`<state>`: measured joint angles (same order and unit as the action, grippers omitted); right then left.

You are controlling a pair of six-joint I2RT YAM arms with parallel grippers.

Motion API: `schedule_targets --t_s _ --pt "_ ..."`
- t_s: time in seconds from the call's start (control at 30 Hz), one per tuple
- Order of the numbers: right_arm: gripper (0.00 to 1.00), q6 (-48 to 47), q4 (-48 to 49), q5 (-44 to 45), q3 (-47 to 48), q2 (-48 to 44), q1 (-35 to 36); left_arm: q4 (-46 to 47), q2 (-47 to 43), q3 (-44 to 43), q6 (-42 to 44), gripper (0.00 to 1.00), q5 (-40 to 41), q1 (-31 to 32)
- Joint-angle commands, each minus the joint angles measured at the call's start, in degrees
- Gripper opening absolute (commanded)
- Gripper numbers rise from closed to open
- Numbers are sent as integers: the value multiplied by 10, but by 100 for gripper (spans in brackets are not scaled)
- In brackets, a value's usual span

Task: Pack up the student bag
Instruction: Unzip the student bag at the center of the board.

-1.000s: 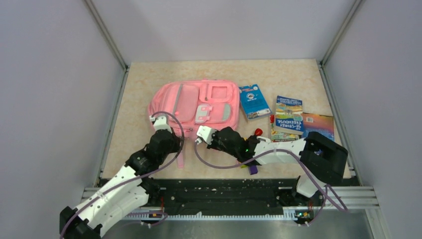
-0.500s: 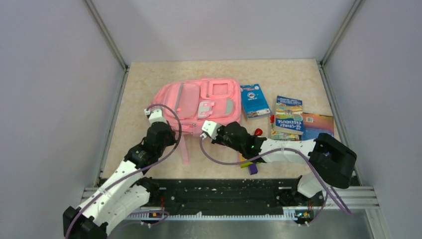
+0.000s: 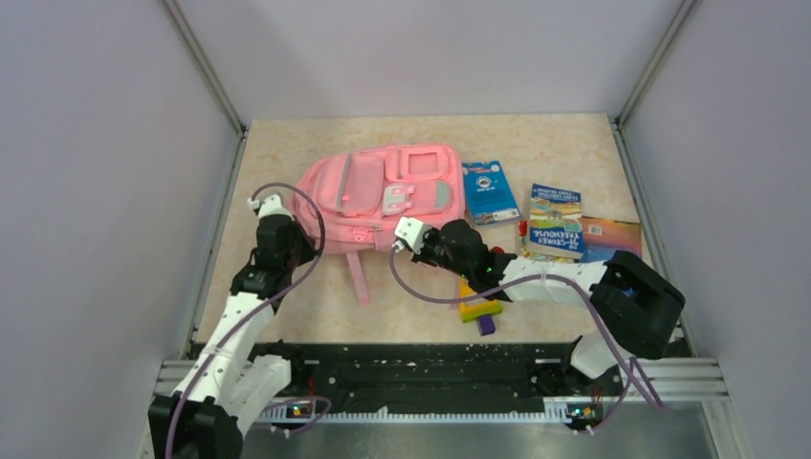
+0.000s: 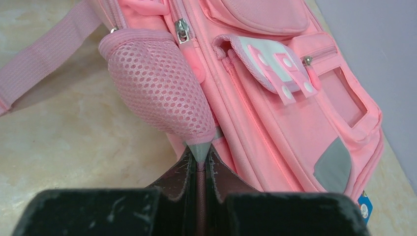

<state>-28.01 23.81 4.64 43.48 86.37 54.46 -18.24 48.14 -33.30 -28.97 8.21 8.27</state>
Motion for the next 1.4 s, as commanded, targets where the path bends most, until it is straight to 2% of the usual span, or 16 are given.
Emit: schedule_targets --t_s 0.0,0.1,0.2,0.37,0.4,0.43,0.47,0.53,0.57,0.63,0.8,0.97,1.03,1.17,1.37 --pt "0 -25 45 61 51 21 -58 13 7 -39 23 0 74 -28" --pt "0 -30 63 46 74 45 -82 1 -16 -36 21 0 39 -28" --pt "0 -36 88 25 100 76 -108 3 -35 -25 22 0 -34 -28" --pt "0 -47 124 23 148 122 -133 -6 0 -30 6 0 -157 -28" --pt "4 -47 124 26 155 127 -133 -8 12 -35 10 0 -170 -28" --pt "17 -41 122 25 160 126 -133 -11 24 -42 14 0 -179 -28" --pt "34 -30 121 24 161 121 -133 -16 35 -49 17 0 -187 -28" --pt "62 10 126 25 149 102 -133 -23 51 -67 26 0 -203 -28" --pt "70 34 128 29 135 89 -133 -24 57 -74 29 0 -210 -28" --pt "79 100 111 39 116 56 -133 -26 66 -88 33 0 -225 -27" --pt "81 257 38 25 68 -36 -133 -40 86 -119 58 0 -263 -27" --pt "78 516 7 64 6 -114 -133 -48 99 -129 108 0 -301 -26" --pt "76 589 21 56 -23 -128 -133 -53 103 -131 132 0 -318 -26" --pt "75 685 52 35 -61 -122 -128 -49 93 -125 152 0 -333 -26" --pt "74 767 100 35 -89 -74 -110 -52 83 -113 155 0 -338 -26"
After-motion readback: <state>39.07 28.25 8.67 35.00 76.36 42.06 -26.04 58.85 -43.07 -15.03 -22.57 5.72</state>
